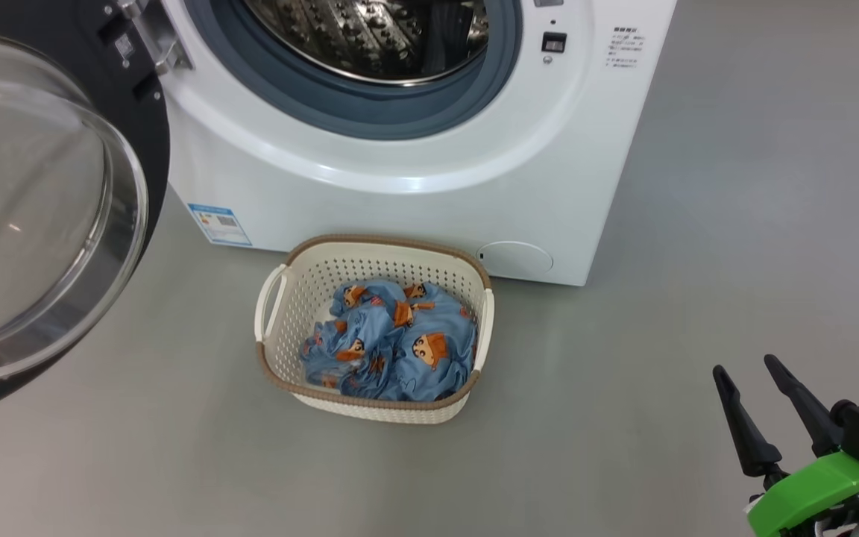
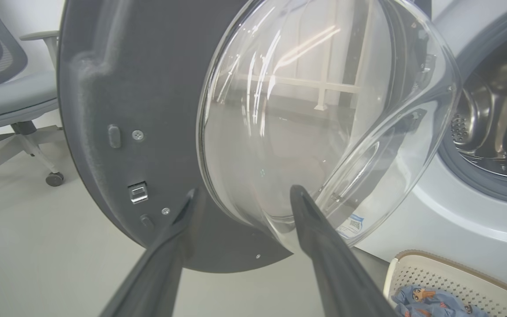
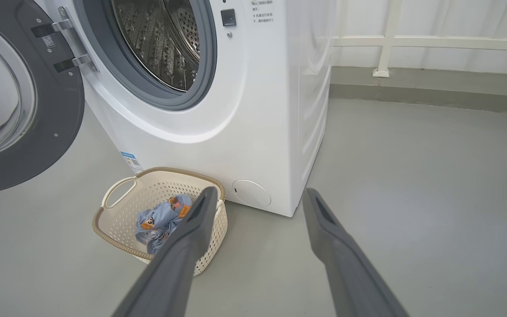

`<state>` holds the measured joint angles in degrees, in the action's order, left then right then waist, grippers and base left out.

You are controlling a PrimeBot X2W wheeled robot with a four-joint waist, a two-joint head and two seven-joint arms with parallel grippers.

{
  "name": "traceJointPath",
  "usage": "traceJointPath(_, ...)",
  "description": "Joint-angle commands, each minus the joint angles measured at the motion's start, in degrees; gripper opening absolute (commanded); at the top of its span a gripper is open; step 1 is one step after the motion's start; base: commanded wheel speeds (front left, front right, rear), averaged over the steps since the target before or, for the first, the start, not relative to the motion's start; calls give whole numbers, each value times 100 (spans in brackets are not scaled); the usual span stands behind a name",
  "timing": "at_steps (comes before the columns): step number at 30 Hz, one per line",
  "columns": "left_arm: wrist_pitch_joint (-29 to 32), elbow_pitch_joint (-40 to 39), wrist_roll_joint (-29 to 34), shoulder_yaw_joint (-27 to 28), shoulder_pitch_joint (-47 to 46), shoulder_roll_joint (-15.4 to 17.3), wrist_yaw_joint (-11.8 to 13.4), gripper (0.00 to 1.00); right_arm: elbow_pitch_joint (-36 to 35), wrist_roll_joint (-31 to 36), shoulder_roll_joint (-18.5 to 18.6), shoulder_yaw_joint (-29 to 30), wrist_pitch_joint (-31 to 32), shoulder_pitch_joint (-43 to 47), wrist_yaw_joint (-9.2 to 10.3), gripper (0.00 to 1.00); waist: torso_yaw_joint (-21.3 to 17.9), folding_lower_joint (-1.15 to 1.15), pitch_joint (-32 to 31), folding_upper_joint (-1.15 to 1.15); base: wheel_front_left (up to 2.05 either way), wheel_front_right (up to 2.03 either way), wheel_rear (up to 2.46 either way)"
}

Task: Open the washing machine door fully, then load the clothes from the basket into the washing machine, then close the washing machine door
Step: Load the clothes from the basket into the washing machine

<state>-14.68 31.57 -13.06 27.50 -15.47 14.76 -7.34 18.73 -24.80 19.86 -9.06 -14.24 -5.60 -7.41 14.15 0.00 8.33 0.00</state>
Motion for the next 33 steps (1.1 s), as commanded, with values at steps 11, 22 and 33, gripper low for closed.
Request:
traceJointPath(11, -32, -944, -55, -770, 682, -19, -14, 100, -164, -48, -16, 81, -76, 227, -8, 100, -299, 0, -279, 0, 0, 0, 0)
traceJointPath(22, -32, -1393, -212, -1464, 870, -258, -14, 100, -185, -34, -107, 136, -76, 293, -8, 100, -747, 0, -349, 0, 0, 0, 0)
traceJointPath(33, -32, -1633, -418, -1957, 1023, -214, -14, 100, -197, -25, -115, 140, -76, 356, -8, 100, -1180, 0, -378, 0, 0, 0, 0)
